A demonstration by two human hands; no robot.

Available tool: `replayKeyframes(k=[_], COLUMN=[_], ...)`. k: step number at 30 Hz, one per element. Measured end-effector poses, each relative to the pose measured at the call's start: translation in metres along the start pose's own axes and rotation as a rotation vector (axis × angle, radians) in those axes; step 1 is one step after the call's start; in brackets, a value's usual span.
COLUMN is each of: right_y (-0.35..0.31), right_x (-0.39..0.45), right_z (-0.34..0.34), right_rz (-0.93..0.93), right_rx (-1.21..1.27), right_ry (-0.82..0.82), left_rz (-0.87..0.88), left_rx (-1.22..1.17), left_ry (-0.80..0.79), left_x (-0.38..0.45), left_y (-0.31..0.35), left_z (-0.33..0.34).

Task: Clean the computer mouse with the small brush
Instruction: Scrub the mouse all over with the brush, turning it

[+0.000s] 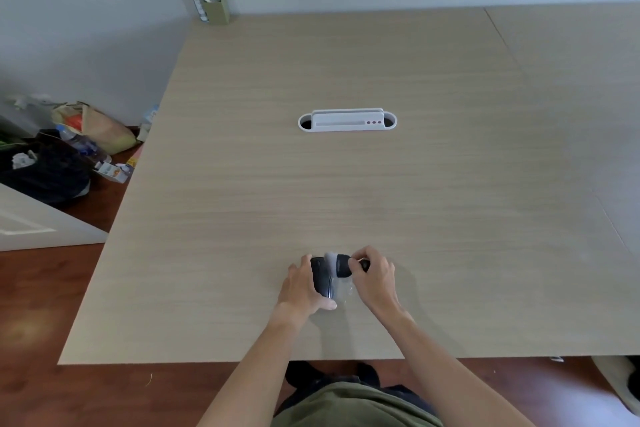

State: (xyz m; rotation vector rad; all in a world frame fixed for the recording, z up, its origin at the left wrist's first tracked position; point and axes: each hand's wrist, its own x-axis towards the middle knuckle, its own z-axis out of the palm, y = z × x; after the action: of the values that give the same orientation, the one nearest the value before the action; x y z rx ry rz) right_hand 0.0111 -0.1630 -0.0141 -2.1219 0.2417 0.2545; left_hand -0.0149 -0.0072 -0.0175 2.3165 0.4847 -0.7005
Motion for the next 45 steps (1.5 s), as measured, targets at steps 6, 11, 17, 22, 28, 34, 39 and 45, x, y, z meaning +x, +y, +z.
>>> replayKeyframes(k=[6,11,17,22,28,34,39,45], right_y=[0.006,0.008,0.020,0.013,-0.001,-0.008,-0.015,-0.012], right_x=[-0.008,-0.012,-0.013,-0.002,0.003,0.009,0.013,0.019], right_z=[0.008,0.001,0.002,-0.002,0.008,0.011,0.011,0.006], right_rz=[0.021,0.030,0.037,0.008,-0.051,-0.065,-0.151,-0.111], right_rx=[-0.104,0.011,-0.069,-0.101,-0.079,-0.131,-0.126,-0.219], right_ry=[-0.081,0.050,-0.161,0.014,-0.155,-0.062,-0.187,-0.035], left_rz=[-0.018,-0.018,0.033,0.005,-0.012,-0.024,-0.062,-0.094], left_rx=[0.018,0.021,0.024,0.024,0.093,0.056,0.050,0.090], left_ry=[-0.005,0.056,0.079,0.042,0.035,0.040,0.087,0.063], left_x=[-0.003,-0.007,-0.007,-0.004,-0.003,-0.006,-0.008,-0.006], left_y=[0.001,0.004,0.006,0.005,0.010,0.010,0.011,0.011], left_z=[0.001,0.003,0.005,0.001,-0.003,0.002,0.005,0.002])
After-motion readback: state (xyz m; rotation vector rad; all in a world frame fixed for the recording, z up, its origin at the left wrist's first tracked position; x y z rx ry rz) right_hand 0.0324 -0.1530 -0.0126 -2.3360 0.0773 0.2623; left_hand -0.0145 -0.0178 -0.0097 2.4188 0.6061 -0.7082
